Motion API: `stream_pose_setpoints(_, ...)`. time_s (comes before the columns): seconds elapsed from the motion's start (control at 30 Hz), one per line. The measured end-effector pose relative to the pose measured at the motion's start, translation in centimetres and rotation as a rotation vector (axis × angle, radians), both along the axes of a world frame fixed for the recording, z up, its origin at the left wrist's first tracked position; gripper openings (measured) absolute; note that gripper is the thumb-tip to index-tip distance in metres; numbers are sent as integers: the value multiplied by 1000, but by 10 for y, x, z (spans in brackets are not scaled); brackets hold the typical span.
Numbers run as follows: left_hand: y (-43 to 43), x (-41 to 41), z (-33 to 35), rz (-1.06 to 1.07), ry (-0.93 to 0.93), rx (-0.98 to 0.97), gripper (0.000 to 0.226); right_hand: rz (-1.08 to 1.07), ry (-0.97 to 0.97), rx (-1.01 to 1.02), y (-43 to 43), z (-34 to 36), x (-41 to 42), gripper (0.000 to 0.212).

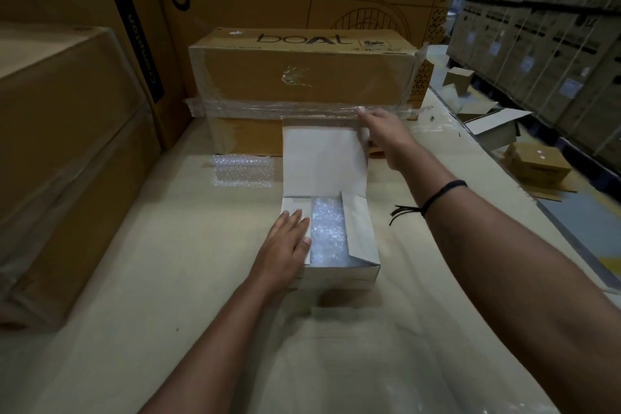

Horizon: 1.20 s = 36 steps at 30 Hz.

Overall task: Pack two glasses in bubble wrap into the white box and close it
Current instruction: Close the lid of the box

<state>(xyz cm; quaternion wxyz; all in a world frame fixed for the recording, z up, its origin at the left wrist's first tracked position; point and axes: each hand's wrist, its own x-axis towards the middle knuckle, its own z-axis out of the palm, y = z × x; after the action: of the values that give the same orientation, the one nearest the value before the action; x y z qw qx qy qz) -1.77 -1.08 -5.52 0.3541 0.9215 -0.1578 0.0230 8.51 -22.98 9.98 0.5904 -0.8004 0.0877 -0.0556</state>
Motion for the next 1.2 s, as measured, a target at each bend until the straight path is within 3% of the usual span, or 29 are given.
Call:
stream_pose_setpoints(0.1,2,-7,6,8,60,-340,53,9,-105,7,-3,-7,-23,18)
stream_pose_setpoints(0.17,3,-10,21,79,120,-688,52,42,-140,-14,-8,-15,-43,25)
stream_pose_setpoints(0.23,7,-6,45,145,98,-835,48,93,-166,-77,-11,-23,-66,33)
stream_pose_setpoints(0.43,21,6,91,95,42,-762,50,180,-208,-178,-13,-49,-118,33)
stream_pose_setpoints(0.57,30,-6,69,105,1,-703,27,252,-212,-162,-18,-80,-138,33)
stream_pose_setpoints(0.93,34,-39,8,126,38,-728,34,240,-333,-410,-14,-154,-164,36)
stream_pose_setpoints(1.1,40,-41,-1,95,-27,-571,31,254,-344,-458,-13,-158,-165,33)
stream_pose_setpoints(1.2,39,-39,4,119,-83,-468,14,239,-391,-586,-12,-149,-165,34)
